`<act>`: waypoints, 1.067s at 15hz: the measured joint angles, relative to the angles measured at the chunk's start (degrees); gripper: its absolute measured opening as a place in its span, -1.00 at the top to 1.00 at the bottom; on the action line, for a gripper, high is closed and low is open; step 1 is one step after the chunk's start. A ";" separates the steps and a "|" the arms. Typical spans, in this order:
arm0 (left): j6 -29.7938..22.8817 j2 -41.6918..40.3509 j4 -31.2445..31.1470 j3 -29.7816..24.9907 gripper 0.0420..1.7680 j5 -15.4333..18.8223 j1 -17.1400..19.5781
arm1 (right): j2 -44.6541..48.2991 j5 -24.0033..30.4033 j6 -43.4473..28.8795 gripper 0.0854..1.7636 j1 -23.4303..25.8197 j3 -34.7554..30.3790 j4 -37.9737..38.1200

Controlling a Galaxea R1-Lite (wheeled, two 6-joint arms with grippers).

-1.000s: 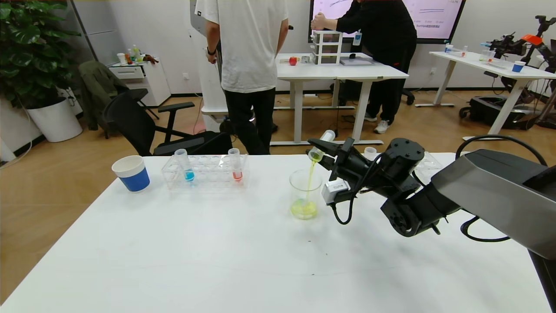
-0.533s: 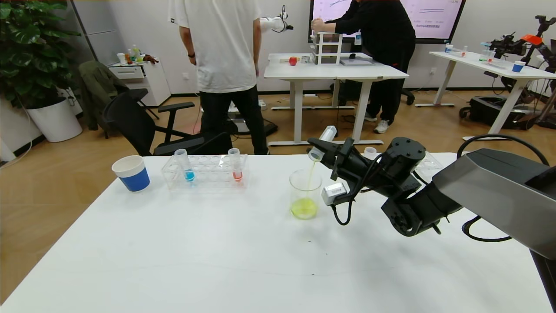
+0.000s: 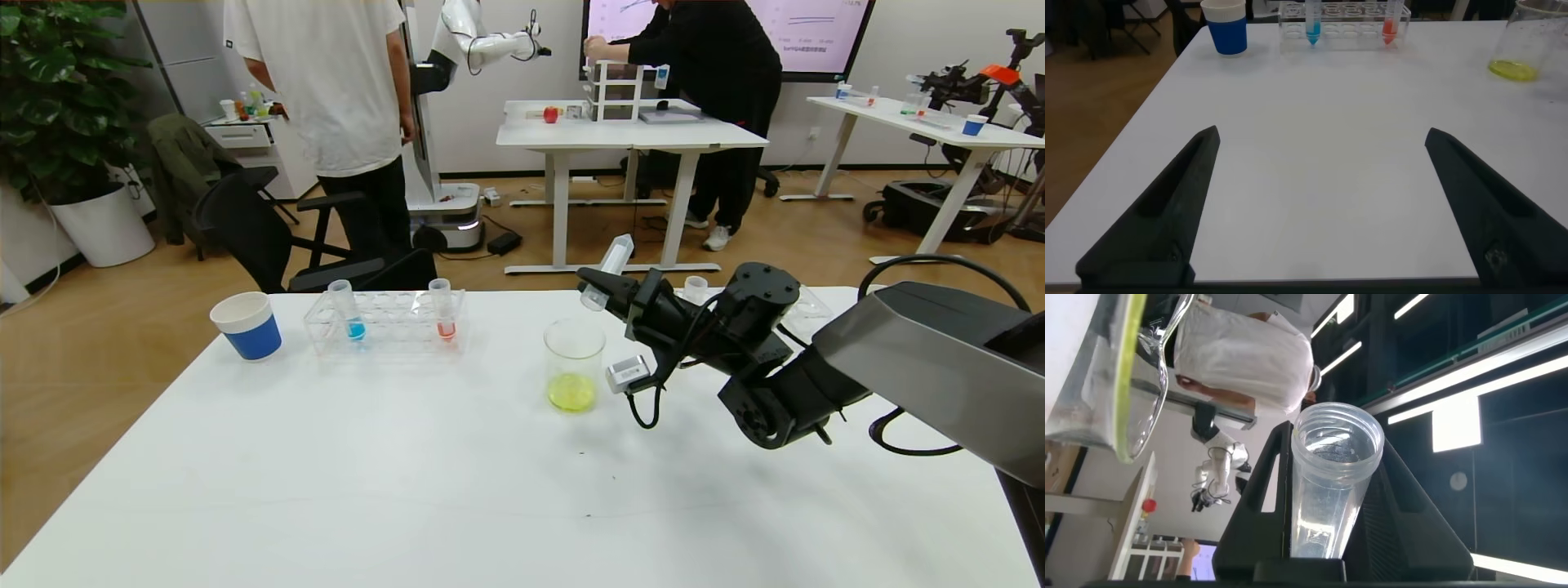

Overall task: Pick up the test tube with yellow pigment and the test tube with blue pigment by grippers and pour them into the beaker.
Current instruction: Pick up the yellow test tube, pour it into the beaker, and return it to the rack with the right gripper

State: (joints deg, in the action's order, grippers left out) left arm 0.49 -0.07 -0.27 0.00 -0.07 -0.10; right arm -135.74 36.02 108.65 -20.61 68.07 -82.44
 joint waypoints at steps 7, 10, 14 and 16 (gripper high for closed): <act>0.00 0.00 0.02 0.00 -0.98 0.02 0.00 | 6.17 -8.66 -36.94 0.50 -1.38 1.24 0.00; 0.00 0.00 0.02 0.00 -0.98 0.00 0.00 | 12.09 -19.02 -56.63 0.50 -3.78 -2.34 0.22; 0.00 0.00 0.02 0.00 -0.98 0.02 0.00 | 20.36 -36.99 -84.27 0.50 -6.83 -11.13 4.19; -0.02 0.00 0.02 0.00 -0.98 0.00 0.00 | 24.88 -41.40 -95.56 0.50 -7.63 -16.42 8.24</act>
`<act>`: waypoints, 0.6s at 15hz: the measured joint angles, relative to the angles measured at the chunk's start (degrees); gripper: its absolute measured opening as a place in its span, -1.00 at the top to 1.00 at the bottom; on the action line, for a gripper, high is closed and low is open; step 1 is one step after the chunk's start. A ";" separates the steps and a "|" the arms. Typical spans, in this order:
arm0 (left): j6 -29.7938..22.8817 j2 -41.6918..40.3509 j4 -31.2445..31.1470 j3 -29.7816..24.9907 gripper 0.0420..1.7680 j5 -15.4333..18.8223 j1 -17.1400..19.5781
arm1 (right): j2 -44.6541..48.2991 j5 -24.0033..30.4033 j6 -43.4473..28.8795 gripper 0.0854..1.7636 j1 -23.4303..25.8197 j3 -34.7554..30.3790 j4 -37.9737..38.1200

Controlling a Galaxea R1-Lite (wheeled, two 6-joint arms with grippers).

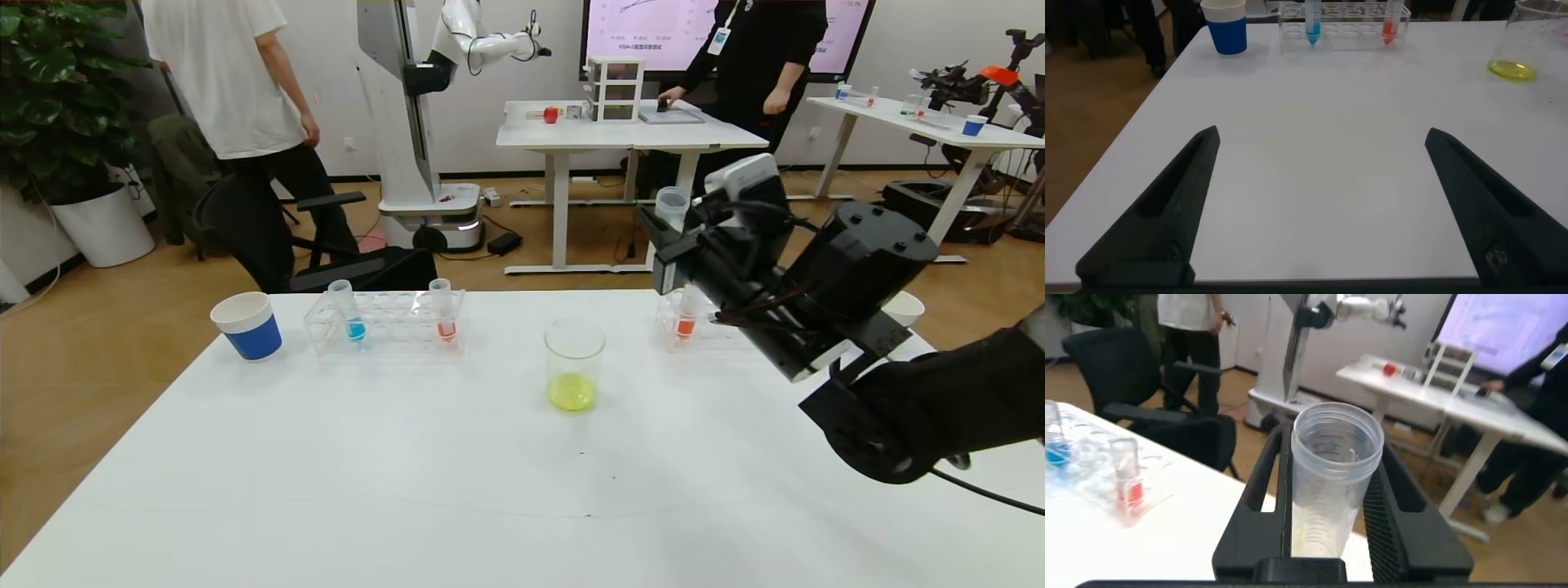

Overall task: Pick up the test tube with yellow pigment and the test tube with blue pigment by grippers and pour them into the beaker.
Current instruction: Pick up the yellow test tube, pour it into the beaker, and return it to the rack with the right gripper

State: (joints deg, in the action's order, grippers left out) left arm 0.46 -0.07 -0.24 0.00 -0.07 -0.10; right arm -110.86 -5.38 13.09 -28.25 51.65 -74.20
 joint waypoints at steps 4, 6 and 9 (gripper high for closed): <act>0.02 0.00 0.00 0.00 -0.98 0.00 0.00 | 10.42 -0.93 -11.36 0.50 1.51 -12.59 11.62; 0.02 0.00 0.00 0.00 -0.98 0.00 0.00 | 14.23 0.30 -12.54 0.50 5.07 -16.76 13.93; 0.00 0.00 0.00 0.00 -0.98 0.00 0.00 | 16.93 9.34 -12.54 0.50 13.99 -18.75 14.07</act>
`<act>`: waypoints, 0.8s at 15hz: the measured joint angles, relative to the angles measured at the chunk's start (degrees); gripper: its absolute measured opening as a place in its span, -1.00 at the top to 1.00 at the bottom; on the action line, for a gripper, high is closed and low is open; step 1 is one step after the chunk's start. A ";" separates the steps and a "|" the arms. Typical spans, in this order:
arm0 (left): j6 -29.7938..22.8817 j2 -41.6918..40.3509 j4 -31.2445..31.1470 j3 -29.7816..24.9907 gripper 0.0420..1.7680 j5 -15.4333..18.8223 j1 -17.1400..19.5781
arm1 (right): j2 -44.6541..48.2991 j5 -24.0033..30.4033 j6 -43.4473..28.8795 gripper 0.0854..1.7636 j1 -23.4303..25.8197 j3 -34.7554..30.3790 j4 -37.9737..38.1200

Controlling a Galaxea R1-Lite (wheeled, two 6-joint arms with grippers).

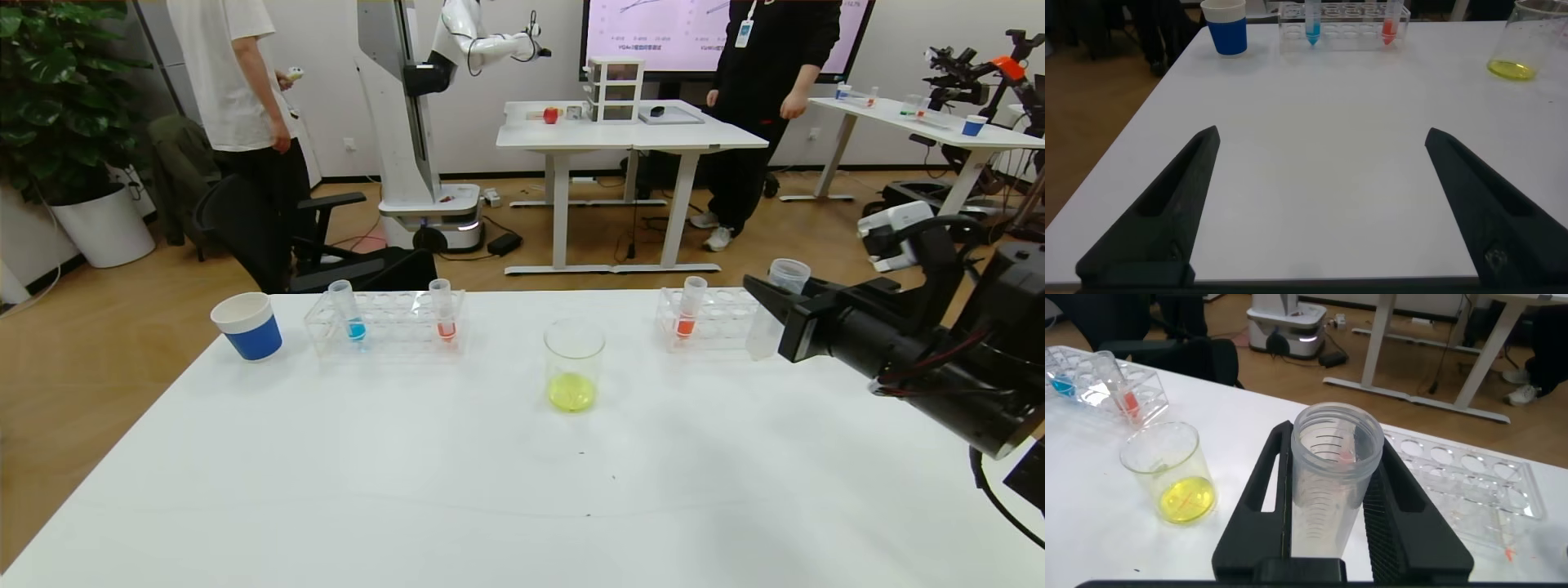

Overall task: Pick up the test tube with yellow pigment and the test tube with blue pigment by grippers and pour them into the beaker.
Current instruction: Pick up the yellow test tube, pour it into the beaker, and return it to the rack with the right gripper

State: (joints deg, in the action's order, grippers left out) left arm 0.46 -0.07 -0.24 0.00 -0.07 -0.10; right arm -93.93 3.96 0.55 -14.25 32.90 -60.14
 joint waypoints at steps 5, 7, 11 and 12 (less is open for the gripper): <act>0.02 0.00 -0.02 0.00 -0.98 0.00 0.00 | 0.49 16.10 0.05 0.50 21.52 1.71 0.11; 0.02 0.00 0.00 0.00 -0.98 0.00 0.02 | -1.88 19.30 0.05 0.50 29.25 6.10 0.29; 0.00 0.00 -0.02 0.00 -0.98 0.00 0.00 | -9.72 20.46 -0.02 0.50 36.96 16.48 3.77; 0.02 0.00 -0.02 0.00 -0.98 0.00 0.00 | -11.73 20.46 -0.06 0.50 37.89 18.92 5.05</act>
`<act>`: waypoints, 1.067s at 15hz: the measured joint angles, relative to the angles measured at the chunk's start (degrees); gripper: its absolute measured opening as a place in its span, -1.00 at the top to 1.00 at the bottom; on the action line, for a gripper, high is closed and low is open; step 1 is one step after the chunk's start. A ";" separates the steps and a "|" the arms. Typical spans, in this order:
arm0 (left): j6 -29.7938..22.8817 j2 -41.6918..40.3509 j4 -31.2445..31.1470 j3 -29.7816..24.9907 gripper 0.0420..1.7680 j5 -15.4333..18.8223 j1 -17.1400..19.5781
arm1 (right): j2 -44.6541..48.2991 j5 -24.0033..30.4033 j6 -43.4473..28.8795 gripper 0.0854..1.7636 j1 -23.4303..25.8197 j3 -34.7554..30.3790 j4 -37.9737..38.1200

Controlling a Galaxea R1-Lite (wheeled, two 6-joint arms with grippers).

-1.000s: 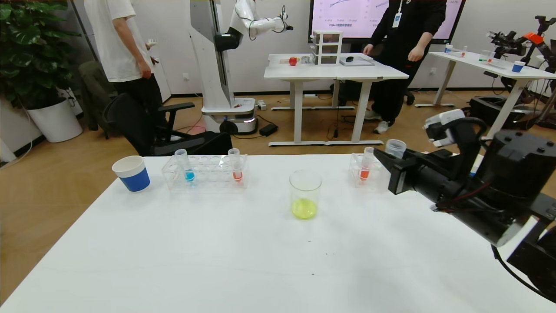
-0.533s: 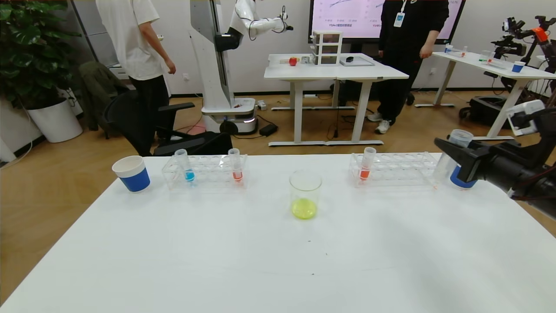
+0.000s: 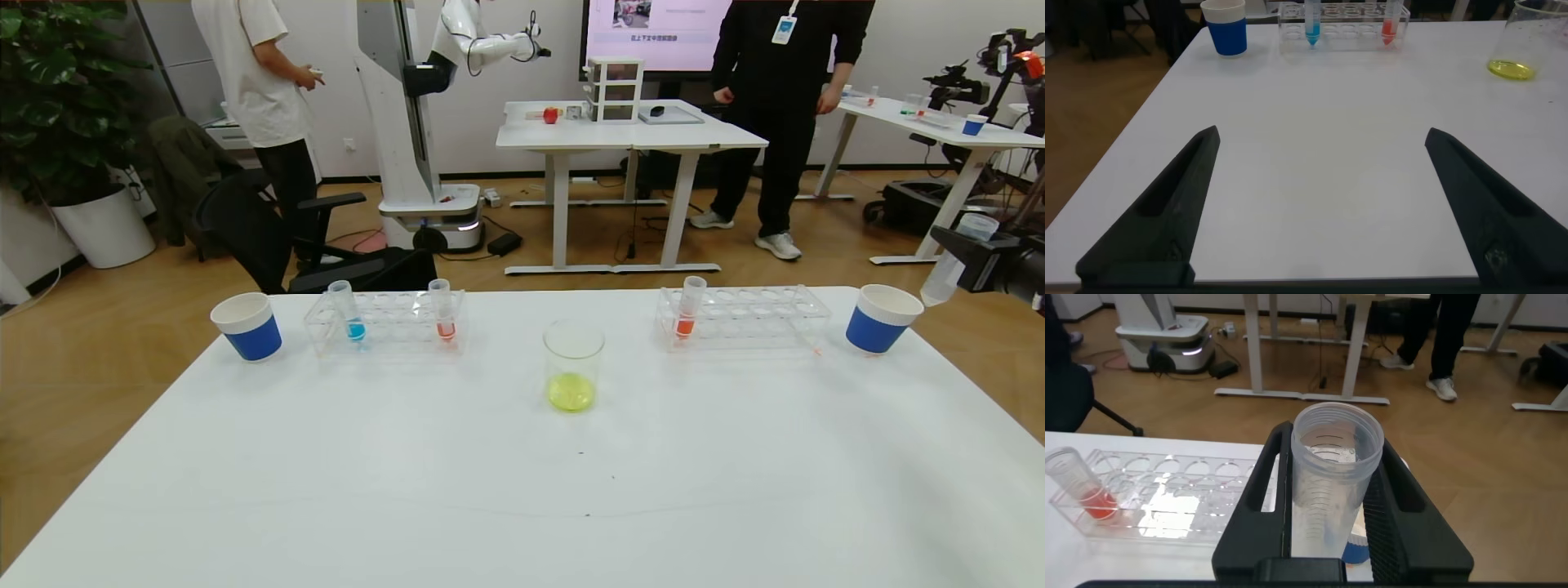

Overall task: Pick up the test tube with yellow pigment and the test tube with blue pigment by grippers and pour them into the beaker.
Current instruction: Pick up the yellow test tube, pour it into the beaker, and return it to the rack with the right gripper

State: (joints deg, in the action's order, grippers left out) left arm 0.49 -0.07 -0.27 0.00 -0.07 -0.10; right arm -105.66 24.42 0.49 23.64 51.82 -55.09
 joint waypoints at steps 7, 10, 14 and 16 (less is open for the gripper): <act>0.00 0.00 0.02 0.00 -0.98 0.00 0.00 | -13.28 -0.22 -0.33 0.50 1.55 13.56 1.21; -0.02 0.00 0.00 0.00 -0.98 0.00 0.00 | -17.80 -0.37 -0.35 0.50 1.58 18.15 1.29; 0.00 0.00 0.02 0.00 -0.98 0.00 0.00 | -22.41 -0.39 -0.33 0.50 2.38 22.02 1.16; 0.00 0.00 0.00 0.00 -0.98 0.00 0.00 | -24.38 -0.28 -0.30 0.50 2.44 22.56 0.33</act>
State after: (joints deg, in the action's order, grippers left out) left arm 0.49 -0.07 -0.27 0.00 -0.07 -0.10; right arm -130.04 24.14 0.18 26.08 74.39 -54.76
